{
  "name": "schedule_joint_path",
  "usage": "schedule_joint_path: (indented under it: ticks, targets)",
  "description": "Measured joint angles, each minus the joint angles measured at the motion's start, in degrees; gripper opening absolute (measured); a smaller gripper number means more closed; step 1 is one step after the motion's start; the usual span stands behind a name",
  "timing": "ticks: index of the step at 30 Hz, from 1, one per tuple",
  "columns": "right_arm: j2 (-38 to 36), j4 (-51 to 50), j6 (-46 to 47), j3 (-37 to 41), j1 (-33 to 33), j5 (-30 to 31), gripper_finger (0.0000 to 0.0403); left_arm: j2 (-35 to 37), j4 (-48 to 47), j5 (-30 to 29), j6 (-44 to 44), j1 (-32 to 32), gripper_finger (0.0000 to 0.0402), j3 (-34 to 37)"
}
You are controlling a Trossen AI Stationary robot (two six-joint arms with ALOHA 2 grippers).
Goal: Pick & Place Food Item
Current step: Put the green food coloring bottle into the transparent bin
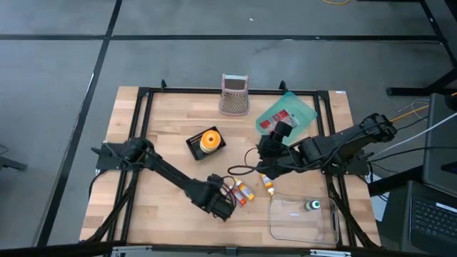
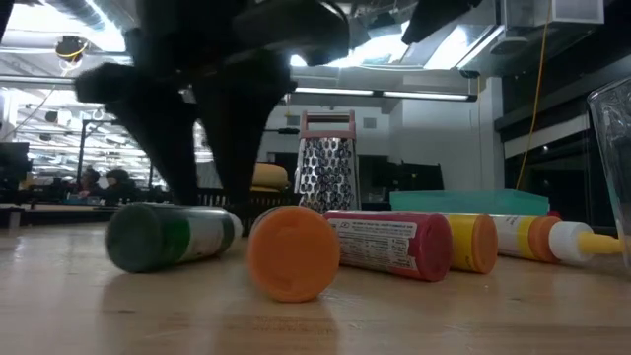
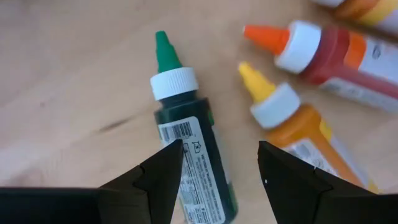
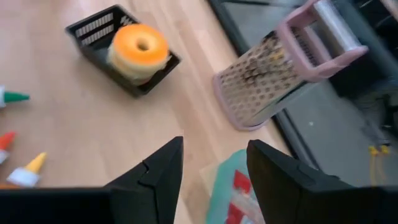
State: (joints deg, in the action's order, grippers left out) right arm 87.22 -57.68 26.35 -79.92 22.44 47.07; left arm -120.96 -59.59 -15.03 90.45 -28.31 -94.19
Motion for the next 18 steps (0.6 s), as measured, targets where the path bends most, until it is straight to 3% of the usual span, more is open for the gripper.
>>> schedule_joint_path:
  ticks: [11,18]
  targets:
    - [-0.02,0.03,1.53,0.0,0.07,-3.3,0.0176,-0.05,-1.08,0.41,12.51,-4.61,0.0203,-0.99]
    - [-0.02,0.7,1.55,0.0,0.07,-3.63,0.0176,-0.89,-1.14,0.33,15.7,-4.78,0.0203,-1.01]
